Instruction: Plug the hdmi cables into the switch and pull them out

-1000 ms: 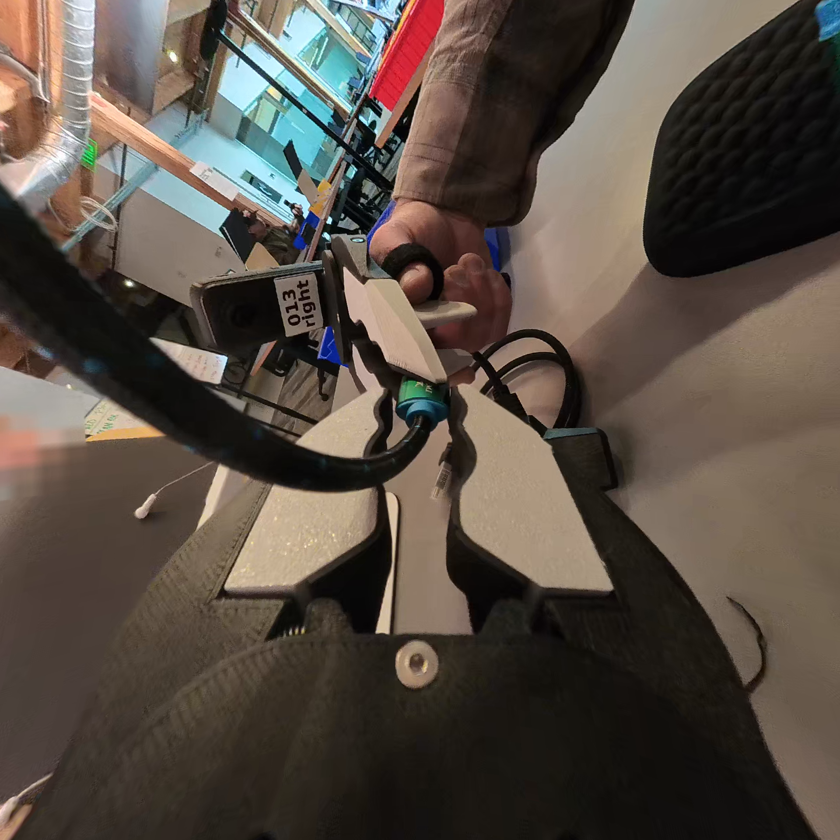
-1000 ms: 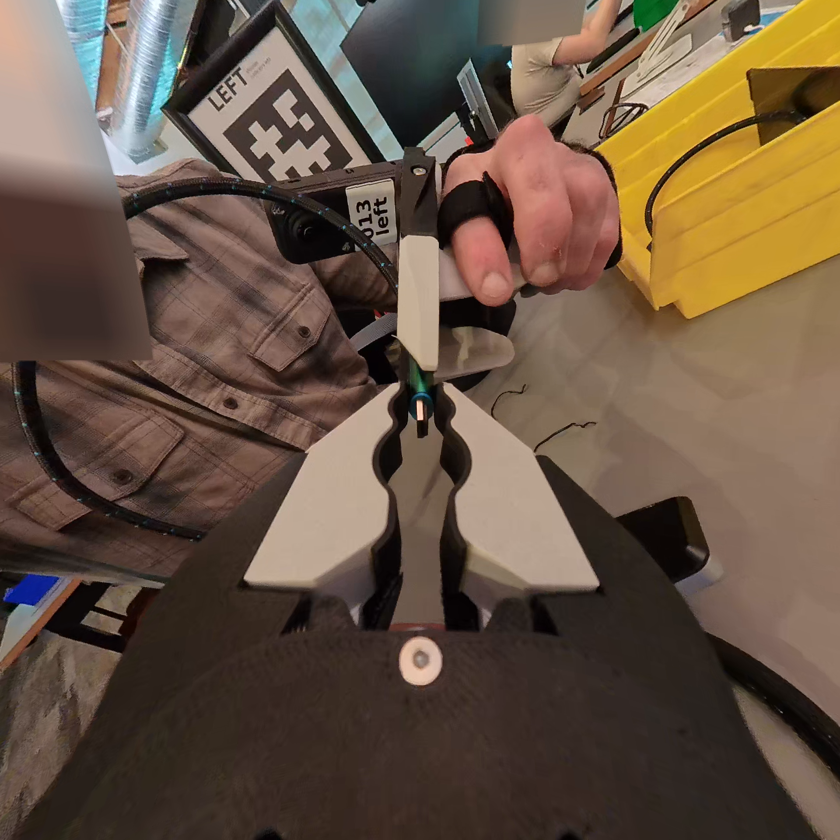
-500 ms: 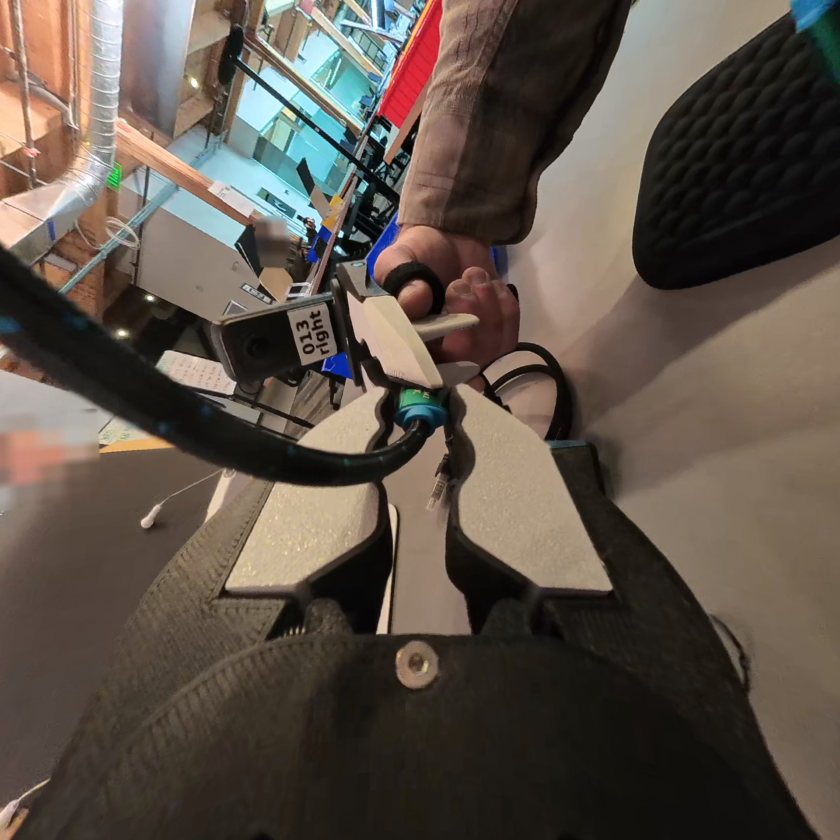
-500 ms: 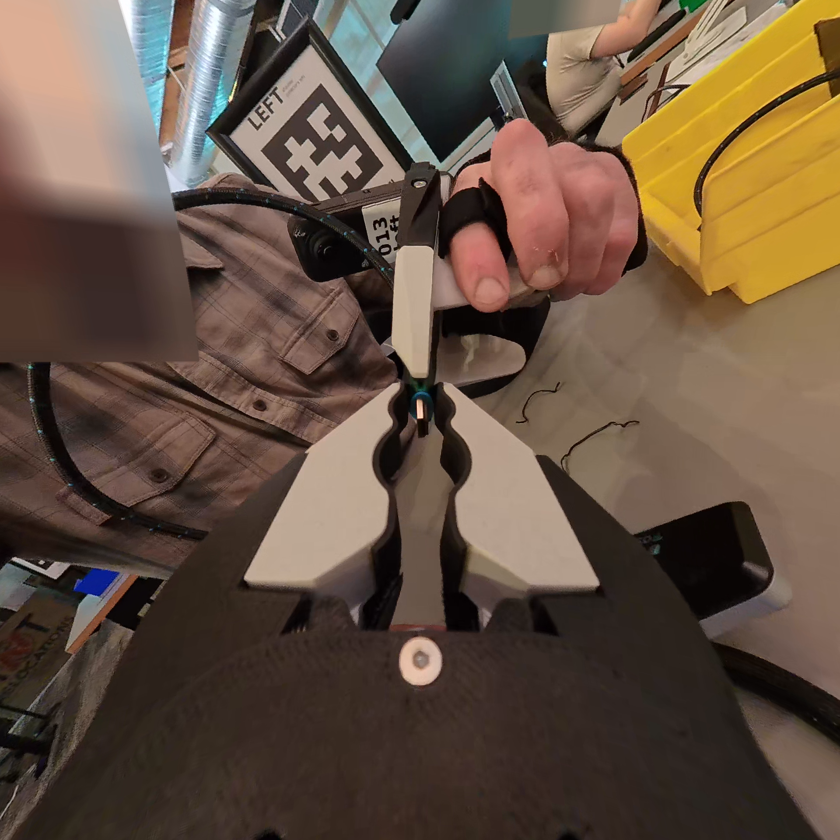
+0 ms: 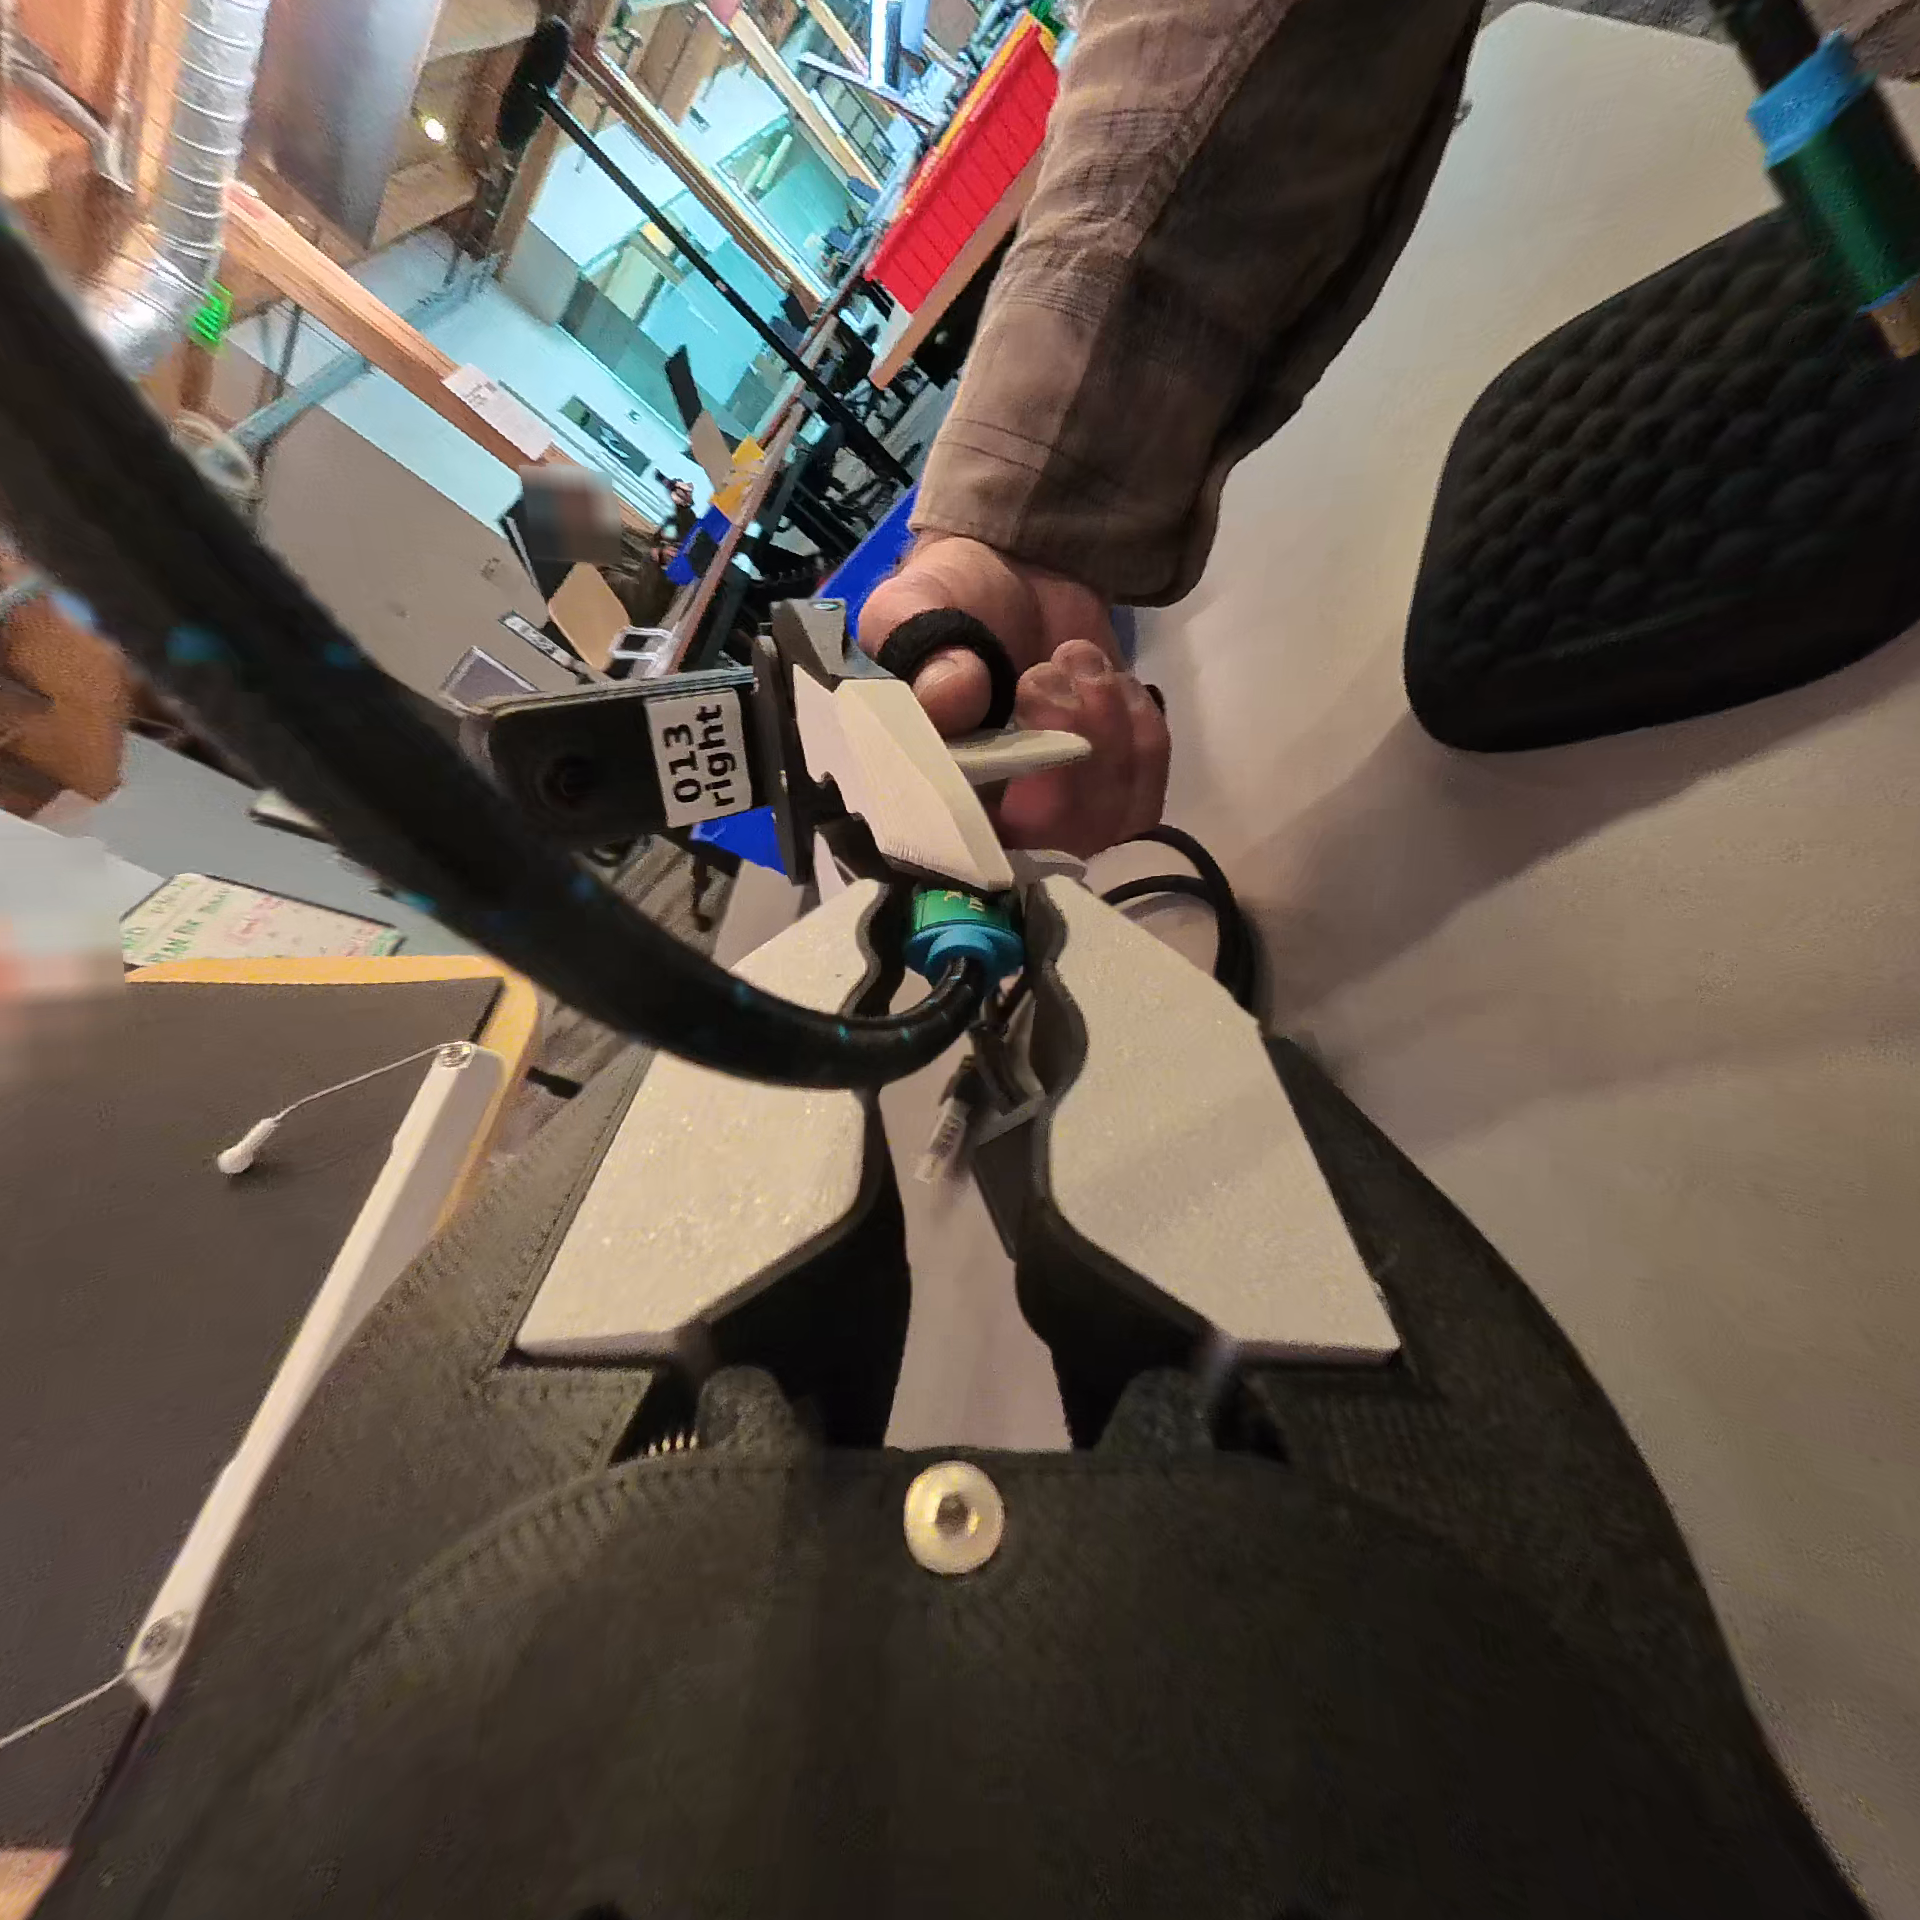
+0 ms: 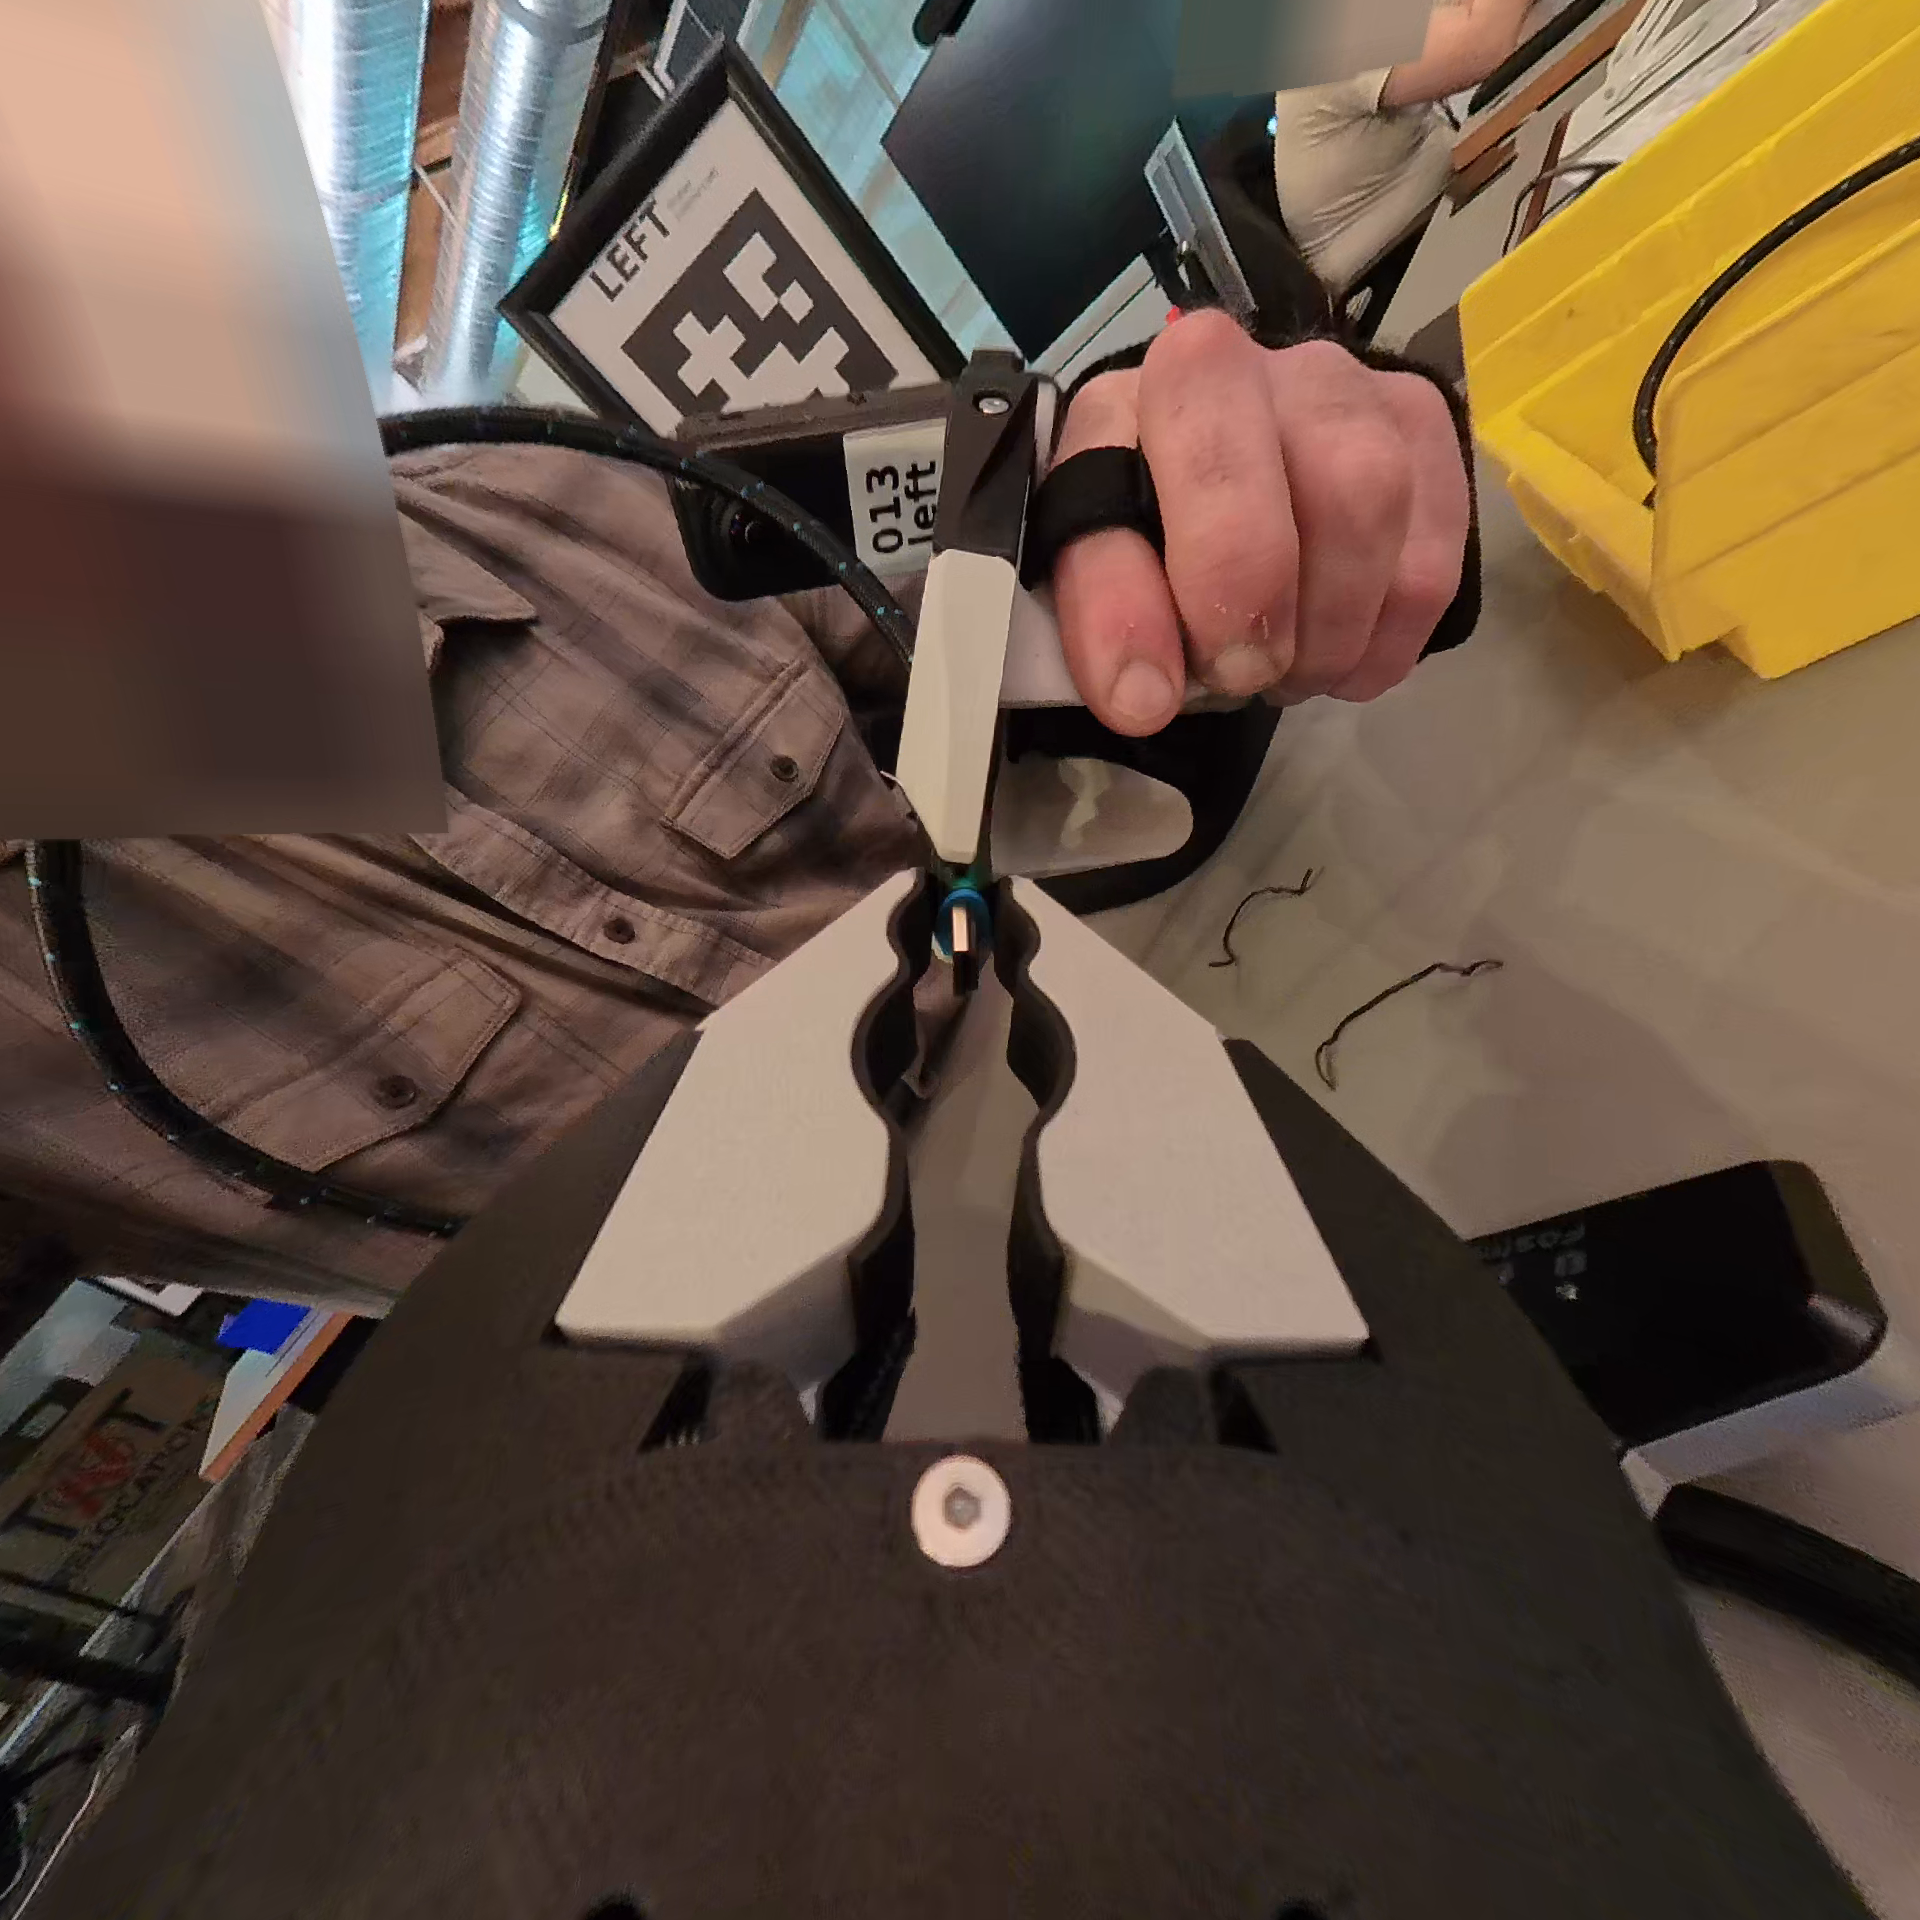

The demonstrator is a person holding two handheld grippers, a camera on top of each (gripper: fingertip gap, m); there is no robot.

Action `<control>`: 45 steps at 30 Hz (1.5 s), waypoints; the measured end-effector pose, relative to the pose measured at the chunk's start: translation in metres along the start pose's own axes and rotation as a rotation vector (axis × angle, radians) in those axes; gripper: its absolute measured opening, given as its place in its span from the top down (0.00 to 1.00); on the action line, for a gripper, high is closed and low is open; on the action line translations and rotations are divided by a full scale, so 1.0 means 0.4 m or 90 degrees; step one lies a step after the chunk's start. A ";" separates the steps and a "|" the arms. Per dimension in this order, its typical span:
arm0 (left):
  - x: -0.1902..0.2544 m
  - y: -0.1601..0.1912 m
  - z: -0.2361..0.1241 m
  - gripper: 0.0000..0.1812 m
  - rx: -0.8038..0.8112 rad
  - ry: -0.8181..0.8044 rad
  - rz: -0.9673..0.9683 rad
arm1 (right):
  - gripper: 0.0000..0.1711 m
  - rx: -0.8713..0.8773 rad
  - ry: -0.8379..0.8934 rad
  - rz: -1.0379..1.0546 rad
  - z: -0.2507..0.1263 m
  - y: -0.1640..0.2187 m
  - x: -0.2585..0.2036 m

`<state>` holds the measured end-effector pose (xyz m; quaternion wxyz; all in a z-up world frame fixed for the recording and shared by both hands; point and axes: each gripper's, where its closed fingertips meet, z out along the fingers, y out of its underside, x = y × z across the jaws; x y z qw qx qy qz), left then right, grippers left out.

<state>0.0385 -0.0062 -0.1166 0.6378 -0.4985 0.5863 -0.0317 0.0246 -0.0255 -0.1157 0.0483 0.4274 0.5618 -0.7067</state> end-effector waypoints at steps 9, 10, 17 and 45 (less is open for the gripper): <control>-0.086 0.026 -0.034 0.88 -0.020 -0.075 -0.062 | 0.73 0.052 0.199 -0.087 -0.105 -0.088 0.031; -0.103 0.029 -0.039 0.88 -0.020 -0.088 -0.078 | 0.72 0.061 0.244 -0.112 -0.130 -0.109 0.016; -0.201 0.059 -0.049 0.88 -0.044 -0.165 -0.082 | 0.63 0.210 0.335 -0.259 -0.228 -0.198 -0.276; -0.331 0.245 0.136 0.88 -0.475 -0.137 -0.067 | 0.99 -0.555 1.065 -0.824 -0.007 -0.462 -0.285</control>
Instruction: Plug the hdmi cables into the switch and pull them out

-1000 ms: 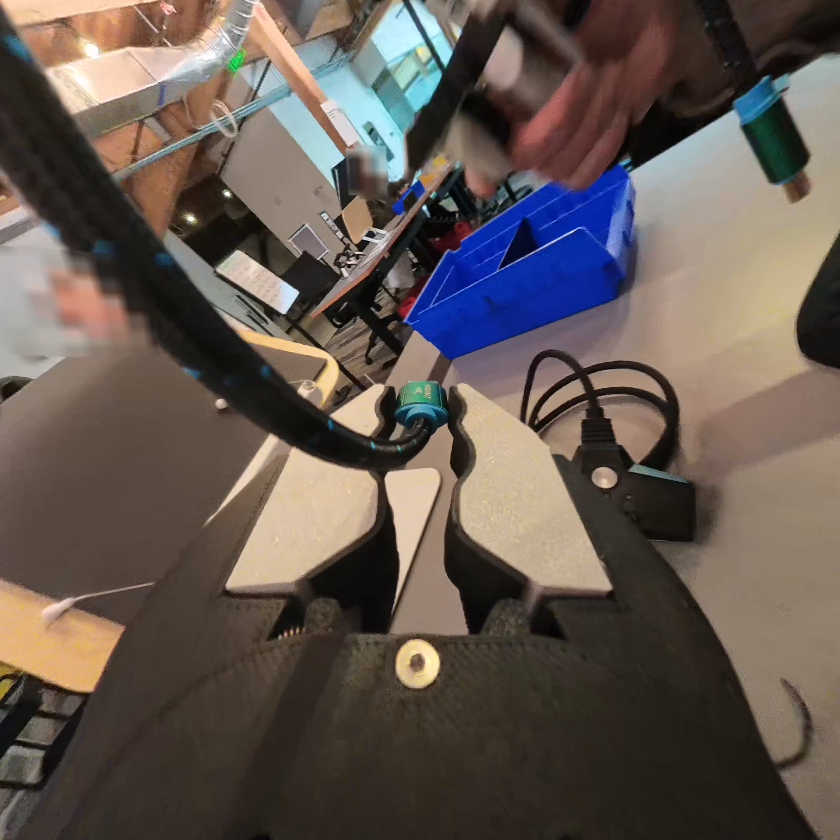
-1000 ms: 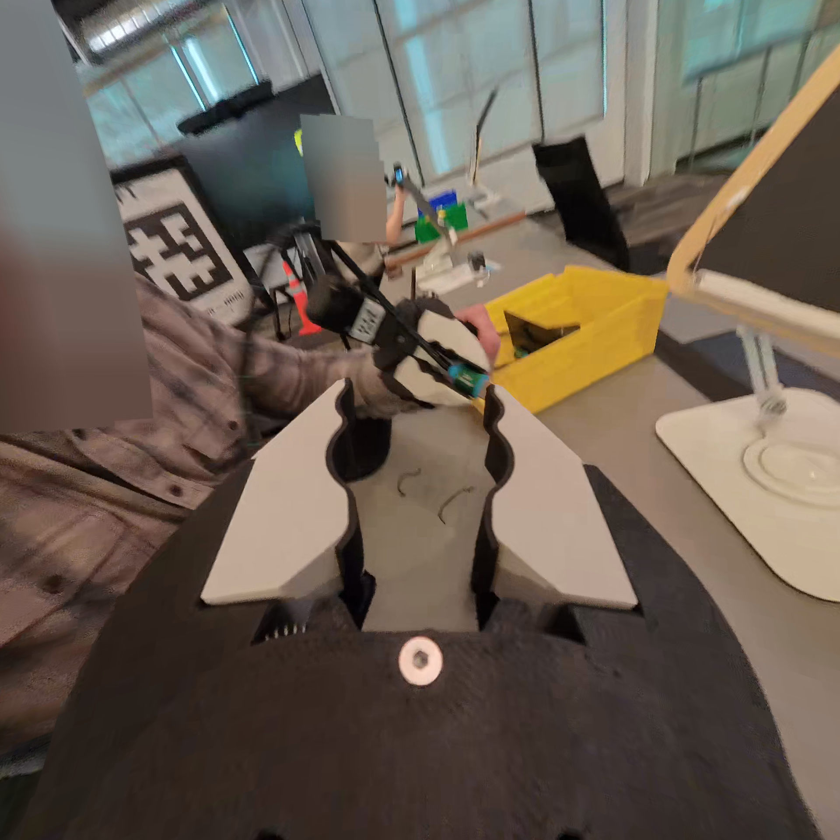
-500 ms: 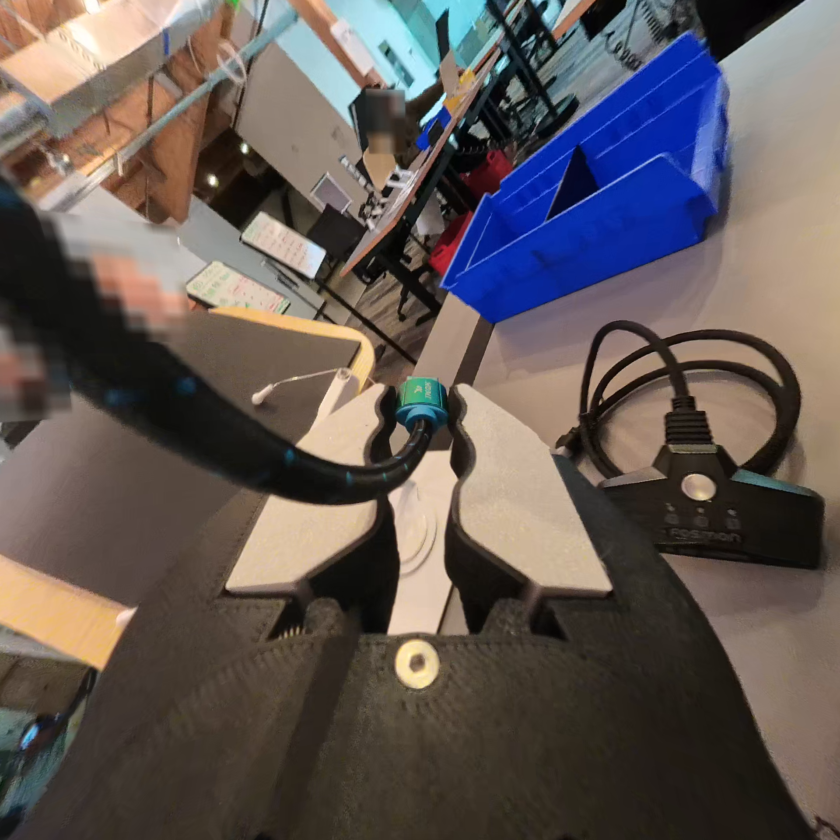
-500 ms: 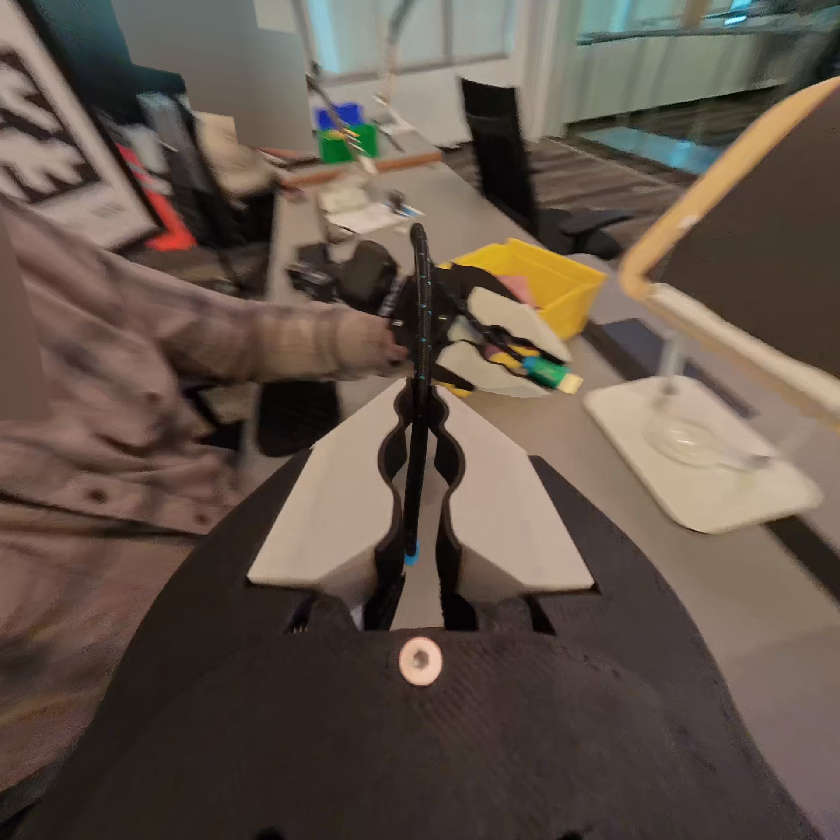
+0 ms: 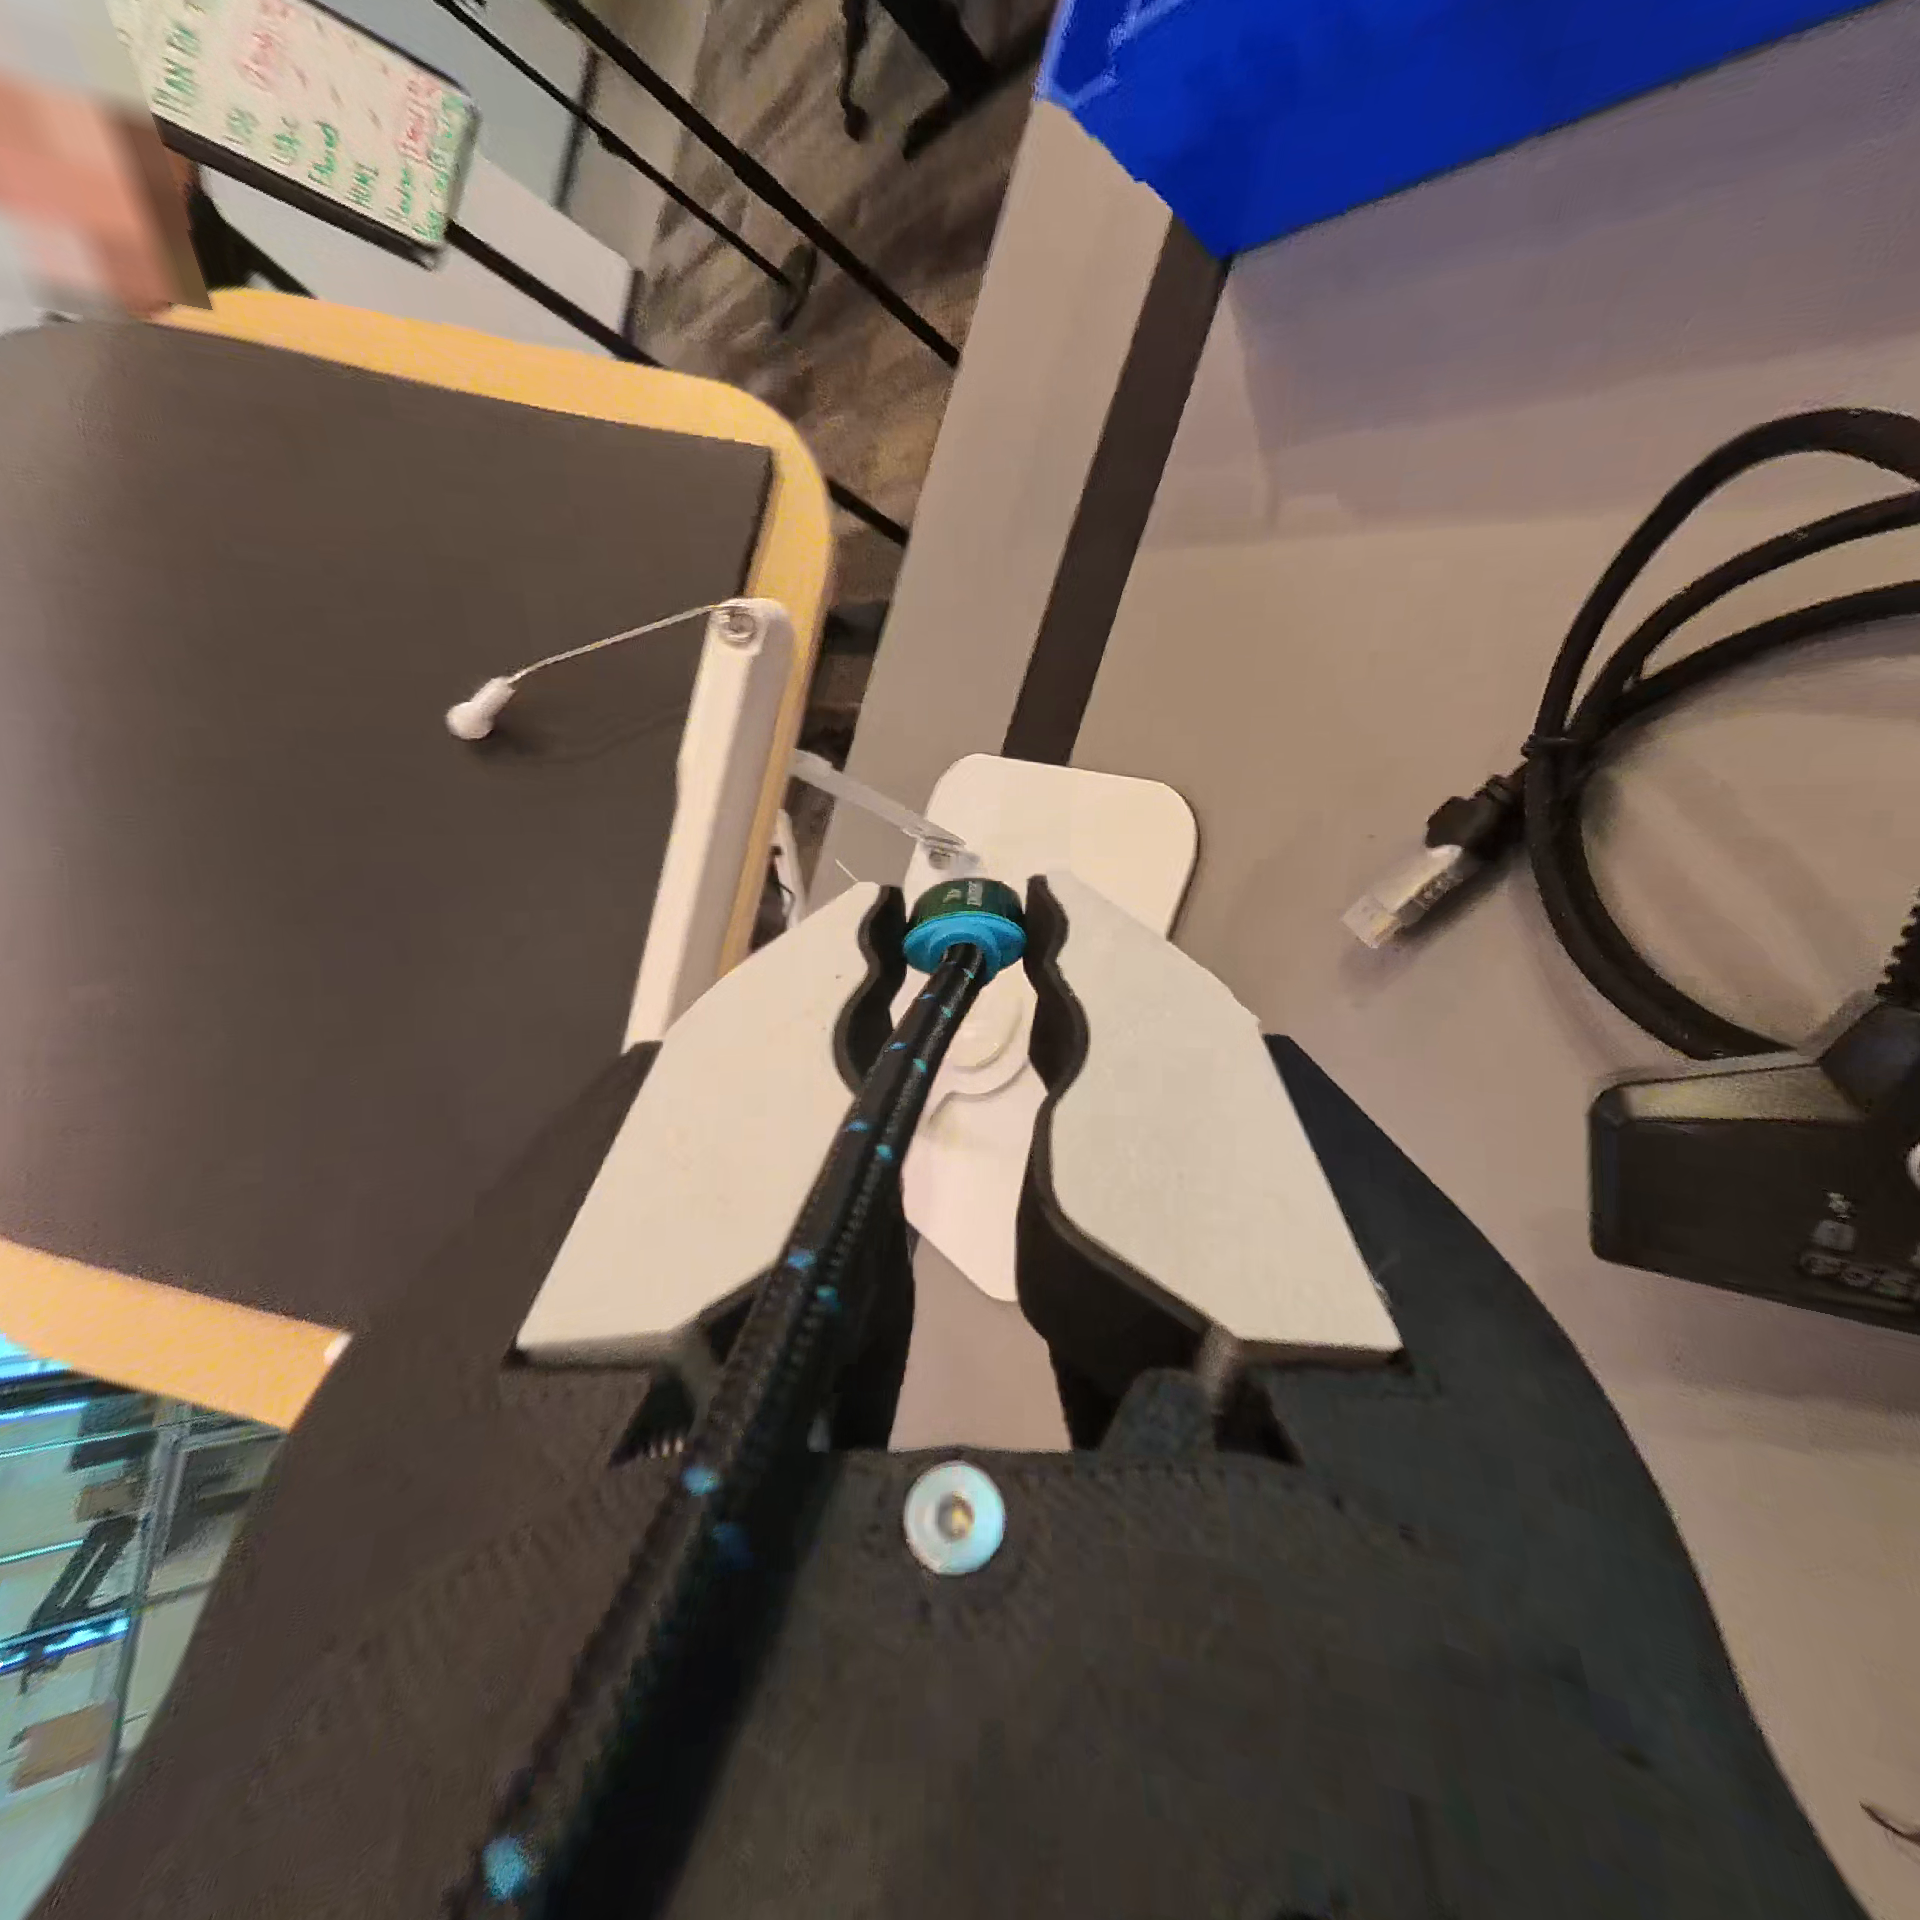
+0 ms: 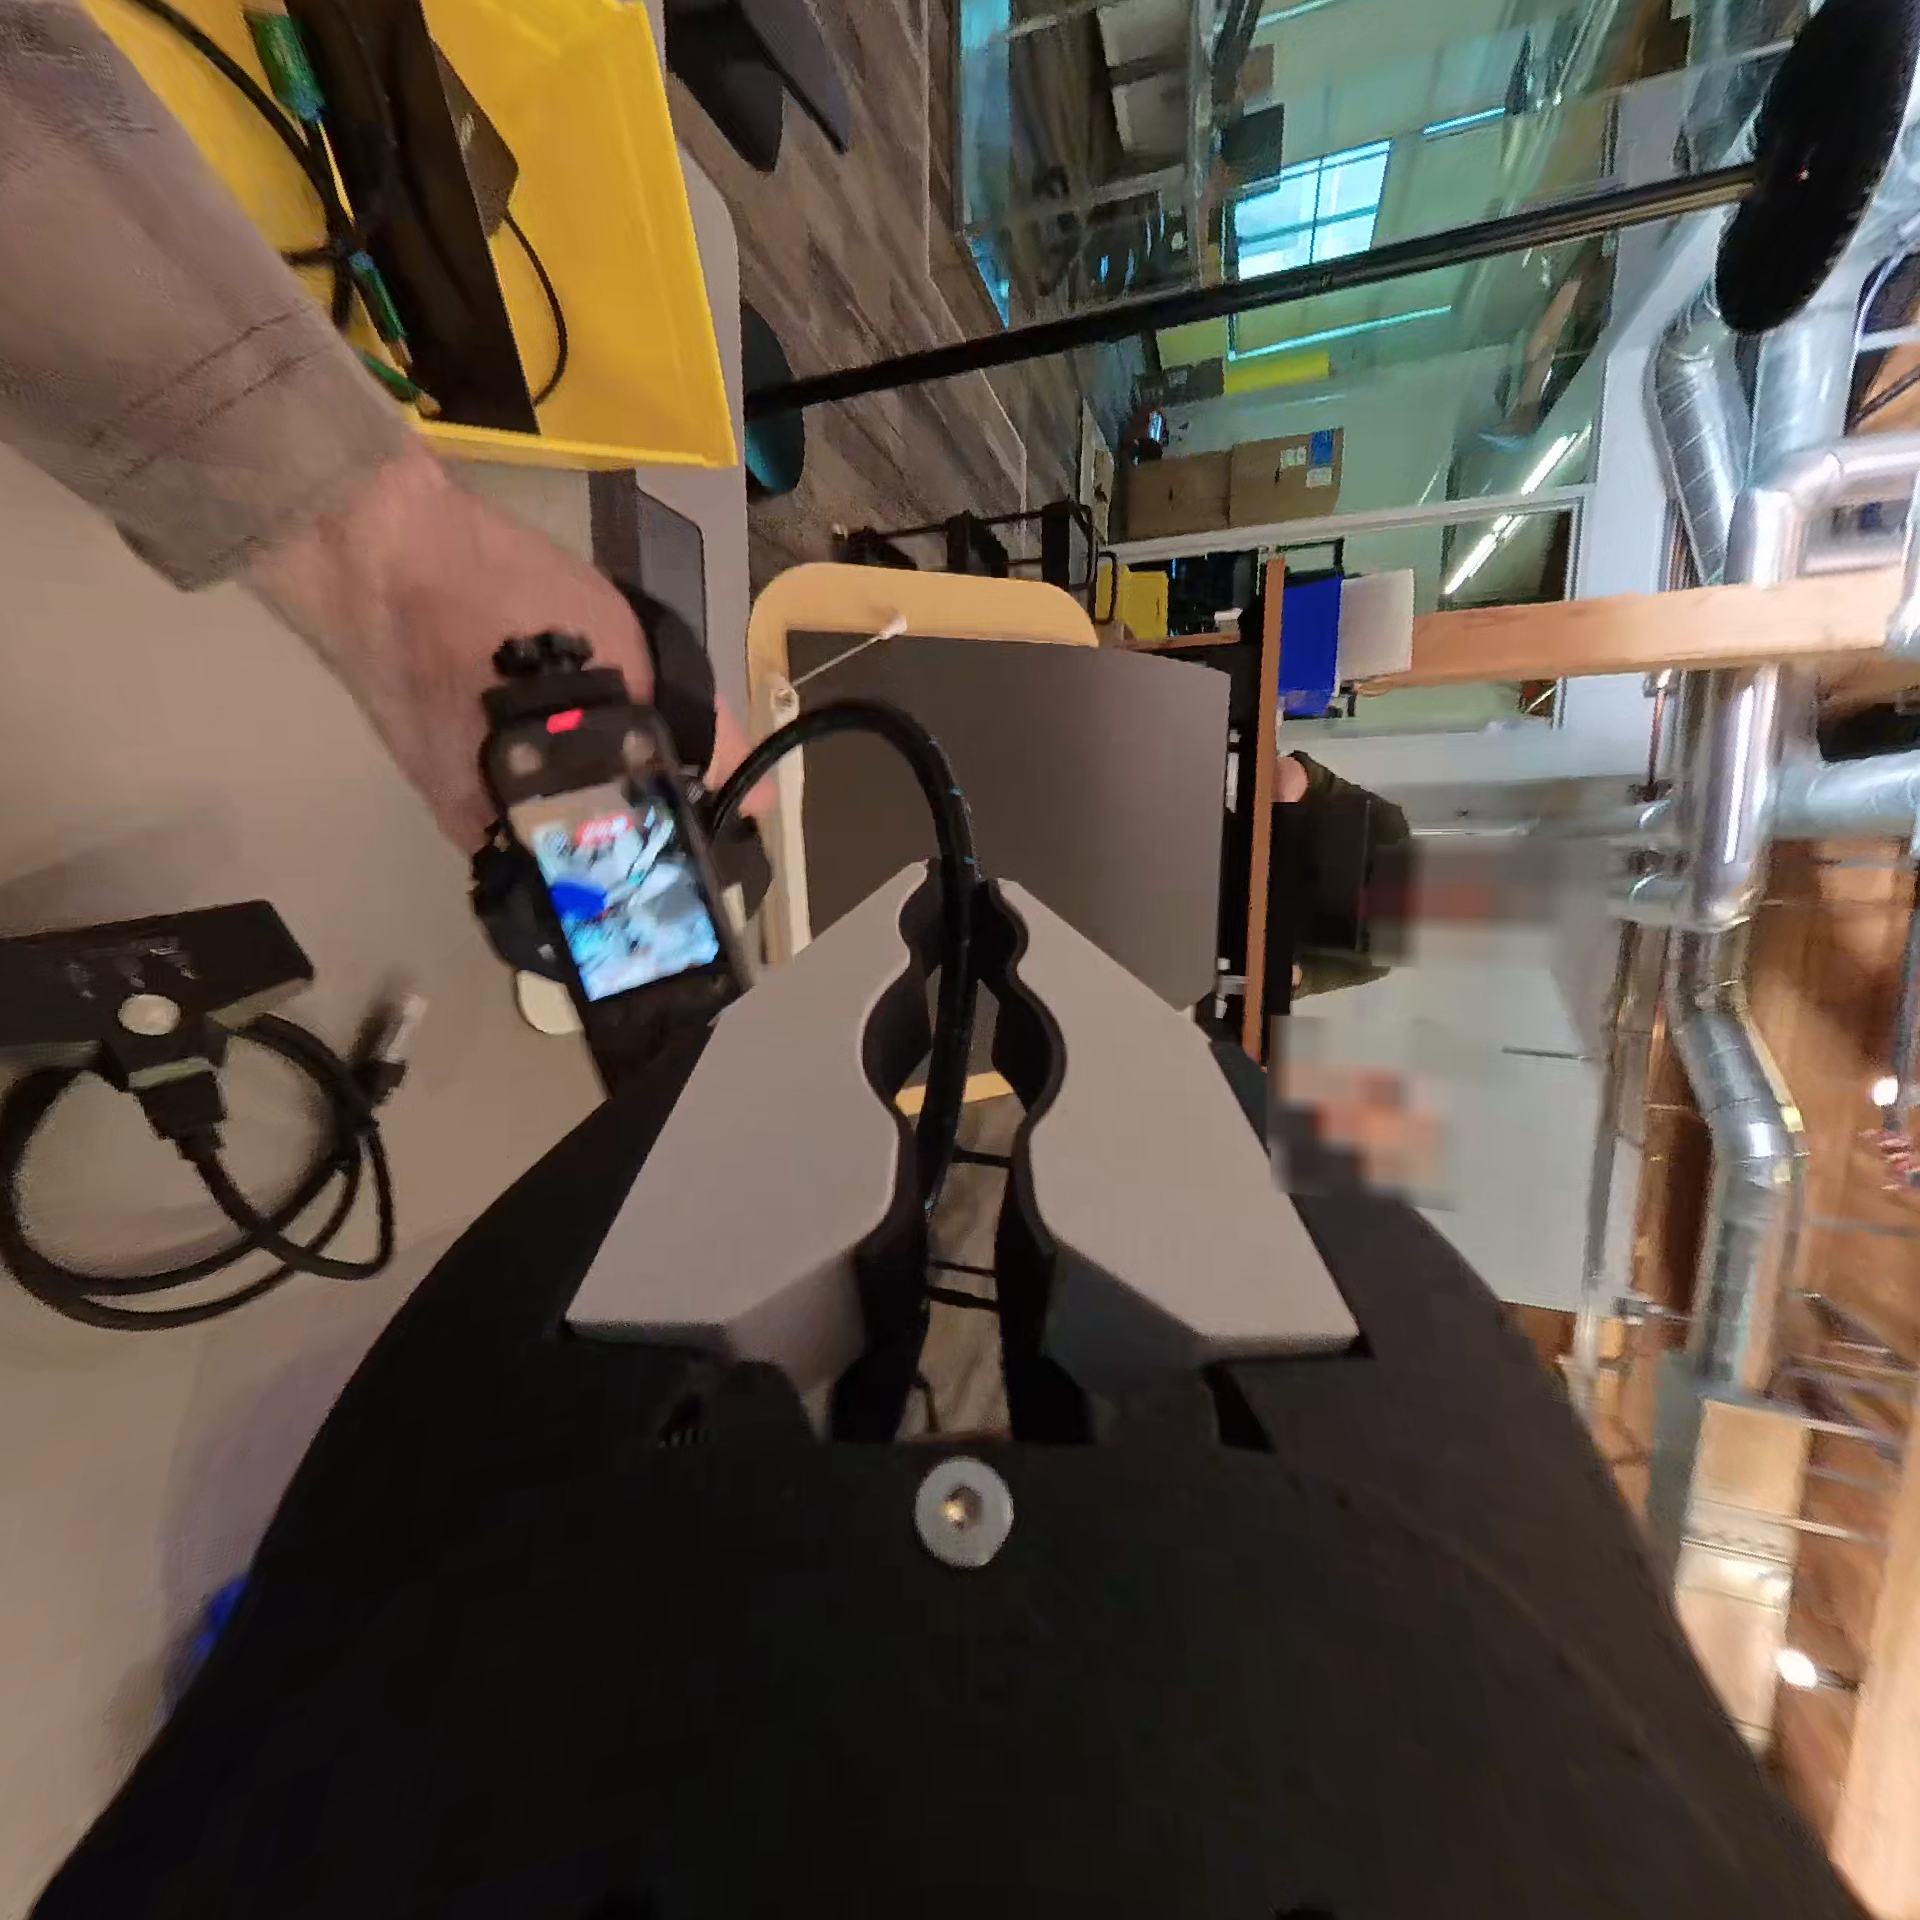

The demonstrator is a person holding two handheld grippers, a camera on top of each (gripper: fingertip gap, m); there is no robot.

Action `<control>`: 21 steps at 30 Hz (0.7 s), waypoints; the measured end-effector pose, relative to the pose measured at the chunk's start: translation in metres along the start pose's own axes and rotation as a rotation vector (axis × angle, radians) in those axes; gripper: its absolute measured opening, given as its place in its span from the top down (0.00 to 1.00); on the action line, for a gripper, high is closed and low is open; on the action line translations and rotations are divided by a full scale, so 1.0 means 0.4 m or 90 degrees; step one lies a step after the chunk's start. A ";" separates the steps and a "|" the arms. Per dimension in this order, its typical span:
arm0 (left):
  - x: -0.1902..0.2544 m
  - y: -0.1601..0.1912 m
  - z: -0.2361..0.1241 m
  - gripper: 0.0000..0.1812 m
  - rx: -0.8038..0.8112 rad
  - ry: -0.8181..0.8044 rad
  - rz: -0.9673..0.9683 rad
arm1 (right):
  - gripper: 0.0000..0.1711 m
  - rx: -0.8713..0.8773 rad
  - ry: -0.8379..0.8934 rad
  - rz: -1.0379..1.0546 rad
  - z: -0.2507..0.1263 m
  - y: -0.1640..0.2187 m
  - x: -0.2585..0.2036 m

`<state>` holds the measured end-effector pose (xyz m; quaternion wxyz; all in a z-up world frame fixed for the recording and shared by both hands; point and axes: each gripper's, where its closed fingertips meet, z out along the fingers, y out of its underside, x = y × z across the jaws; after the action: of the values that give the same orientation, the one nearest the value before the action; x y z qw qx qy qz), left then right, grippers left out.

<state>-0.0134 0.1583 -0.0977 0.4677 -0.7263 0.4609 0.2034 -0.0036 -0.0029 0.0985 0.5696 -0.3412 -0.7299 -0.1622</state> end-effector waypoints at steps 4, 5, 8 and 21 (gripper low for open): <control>0.040 -0.042 0.013 0.88 -0.008 0.007 0.044 | 0.98 -0.006 -0.053 -0.085 0.066 -0.097 -0.008; 0.051 -0.055 0.011 0.88 -0.007 0.005 0.054 | 0.98 -0.009 -0.075 -0.109 0.087 -0.118 -0.023; 0.089 -0.084 0.003 0.88 -0.002 0.009 0.080 | 0.98 -0.045 -0.169 -0.208 0.152 -0.155 -0.107; 0.139 -0.064 0.025 0.88 0.080 0.022 -0.138 | 0.98 -0.339 -0.303 -0.540 0.304 -0.153 -0.424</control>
<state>0.0374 0.1437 -0.1304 0.5235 -0.7445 0.3996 0.1095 -0.1129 -0.0237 -0.0883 0.1678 -0.1765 -0.8457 -0.4749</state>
